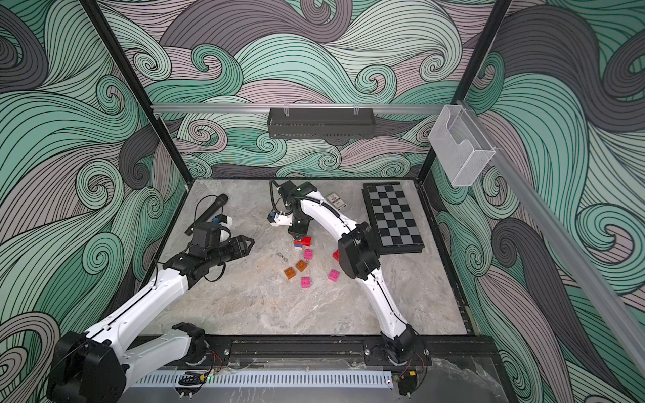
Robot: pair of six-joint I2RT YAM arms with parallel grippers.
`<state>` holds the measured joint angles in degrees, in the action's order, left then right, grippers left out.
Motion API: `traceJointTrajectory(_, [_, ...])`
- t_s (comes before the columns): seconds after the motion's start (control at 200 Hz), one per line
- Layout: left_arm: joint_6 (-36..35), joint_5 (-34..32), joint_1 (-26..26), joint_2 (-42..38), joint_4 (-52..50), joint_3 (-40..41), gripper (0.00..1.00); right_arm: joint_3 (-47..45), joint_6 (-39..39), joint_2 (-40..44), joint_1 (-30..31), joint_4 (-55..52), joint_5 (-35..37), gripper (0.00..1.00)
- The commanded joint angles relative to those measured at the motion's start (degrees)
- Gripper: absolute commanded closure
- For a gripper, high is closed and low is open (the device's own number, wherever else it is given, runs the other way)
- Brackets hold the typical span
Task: Assemble the letter p with lego
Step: Assemble the lego brick with the lego brick.
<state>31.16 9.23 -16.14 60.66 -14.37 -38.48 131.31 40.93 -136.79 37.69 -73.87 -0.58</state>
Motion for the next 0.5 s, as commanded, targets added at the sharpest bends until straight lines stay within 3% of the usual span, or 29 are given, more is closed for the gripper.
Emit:
traceJointTrajectory(0.0, [-0.3, 0.0, 0.5, 0.7, 0.8, 0.0, 0.45, 0.3, 0.0, -1.1, 0.3, -1.8, -0.9, 0.78])
traceJointTrajectory(0.495, [-0.3, 0.1, 0.5, 0.5, 0.7, 0.1, 0.44, -1.1, 0.1, 0.2, 0.3, -1.7, -0.7, 0.78])
